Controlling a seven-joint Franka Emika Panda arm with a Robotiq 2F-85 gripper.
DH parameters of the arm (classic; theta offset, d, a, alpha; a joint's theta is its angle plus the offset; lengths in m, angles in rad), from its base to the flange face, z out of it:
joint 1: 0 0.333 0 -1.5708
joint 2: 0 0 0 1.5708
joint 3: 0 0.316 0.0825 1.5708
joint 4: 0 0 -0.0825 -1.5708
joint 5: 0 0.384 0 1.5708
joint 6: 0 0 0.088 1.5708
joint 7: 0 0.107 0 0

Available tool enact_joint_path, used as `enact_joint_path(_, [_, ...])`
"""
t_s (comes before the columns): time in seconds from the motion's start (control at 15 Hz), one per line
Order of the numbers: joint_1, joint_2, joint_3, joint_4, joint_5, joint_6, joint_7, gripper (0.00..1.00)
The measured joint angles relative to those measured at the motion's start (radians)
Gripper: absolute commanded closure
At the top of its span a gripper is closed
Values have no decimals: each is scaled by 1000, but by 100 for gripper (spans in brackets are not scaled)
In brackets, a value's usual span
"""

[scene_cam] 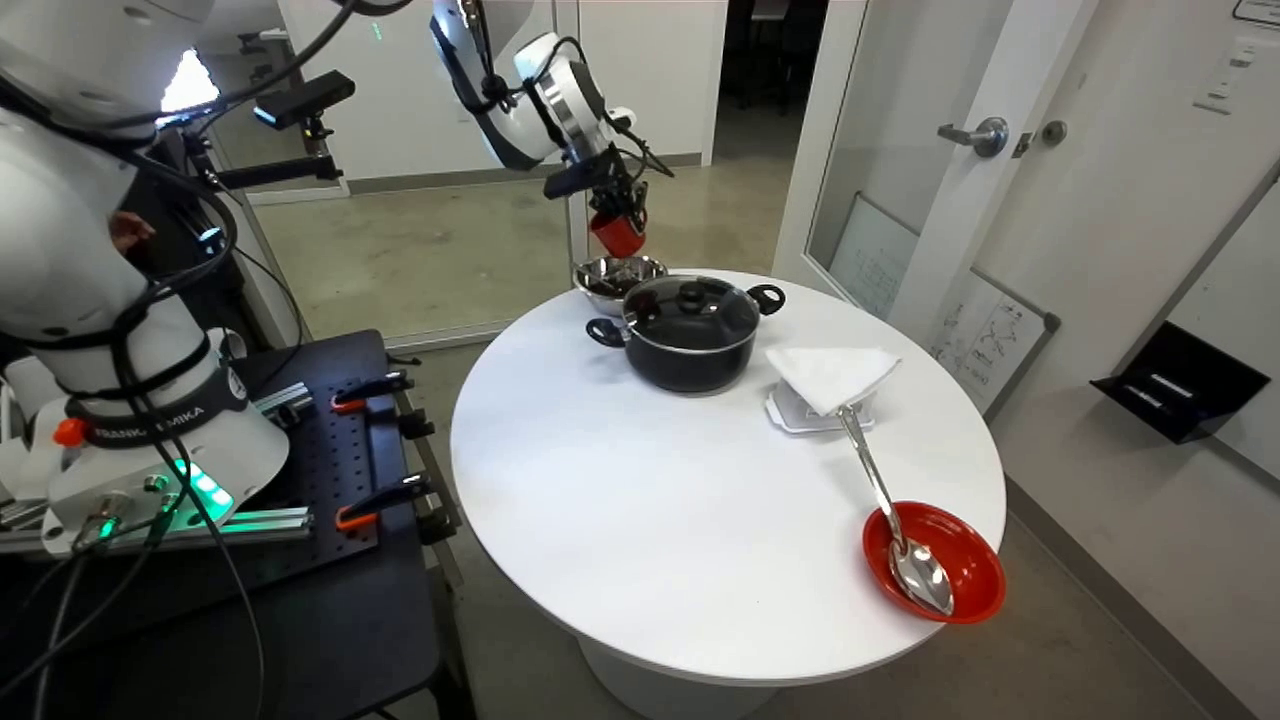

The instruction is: Pour the contents from the orange cup into the silver bowl

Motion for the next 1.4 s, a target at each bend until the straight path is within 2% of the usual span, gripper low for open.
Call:
enact_joint_path(0.27, [-67,13,133,58,281,-6,-243,98])
enact_joint_path(0.4, [-70,21,124,82,446,-20,-362,98])
enact_joint_path(0.6, [-29,21,29,94,684,-56,-525,98])
enact_joint_path(0.8, [75,7,-140,99,828,-80,-608,98])
enact_joint_path(1.13, [227,-27,-328,79,860,-95,-620,98])
enact_joint_path(1.4, [282,-80,-370,1,861,-64,-619,98])
